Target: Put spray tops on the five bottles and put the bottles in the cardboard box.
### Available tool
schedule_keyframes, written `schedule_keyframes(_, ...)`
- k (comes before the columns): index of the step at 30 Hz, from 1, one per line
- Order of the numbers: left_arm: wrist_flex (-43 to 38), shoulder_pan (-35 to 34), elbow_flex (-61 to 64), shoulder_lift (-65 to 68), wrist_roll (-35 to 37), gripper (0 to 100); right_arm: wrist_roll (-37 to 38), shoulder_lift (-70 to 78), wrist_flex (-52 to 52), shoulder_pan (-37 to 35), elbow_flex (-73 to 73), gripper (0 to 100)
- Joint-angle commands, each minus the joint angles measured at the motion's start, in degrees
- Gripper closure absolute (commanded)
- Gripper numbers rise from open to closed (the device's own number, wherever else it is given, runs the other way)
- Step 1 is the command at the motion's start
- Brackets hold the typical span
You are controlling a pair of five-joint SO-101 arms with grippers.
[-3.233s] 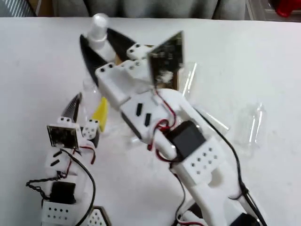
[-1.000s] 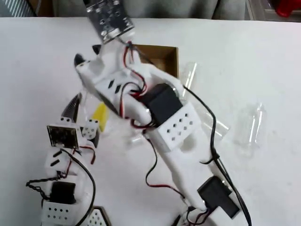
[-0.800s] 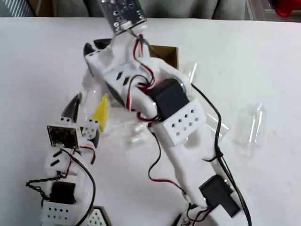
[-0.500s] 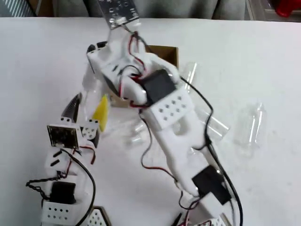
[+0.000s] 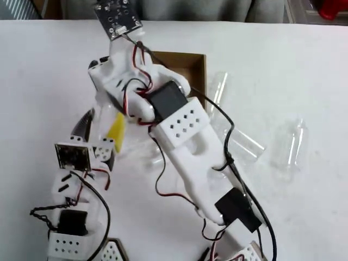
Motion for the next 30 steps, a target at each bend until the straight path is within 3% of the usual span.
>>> schedule_keyframes(1, -0.4, -0.4, -0.1, -0.6, 0.4, 98, 0.1, -0.2, -0.3, -0.4, -0.5, 98.3)
schedule_keyframes(11, -0.4, -0.4, -0.1, -0.6, 0.4, 98, 0.1, -0.7, 2.6, -5.6, -0.5, 98.3)
schedule_keyframes(22, -0.4, -0.4, -0.1, -0.6, 0.4, 98, 0.1, -0.7, 2.2, 0.8, -6.7, 98.2)
schedule_keyframes(30, -0.4, -0.3, -0.1, -0.6, 0.4, 98, 0.1, 0.0, 2.8, 1.3, -6.6, 98.3)
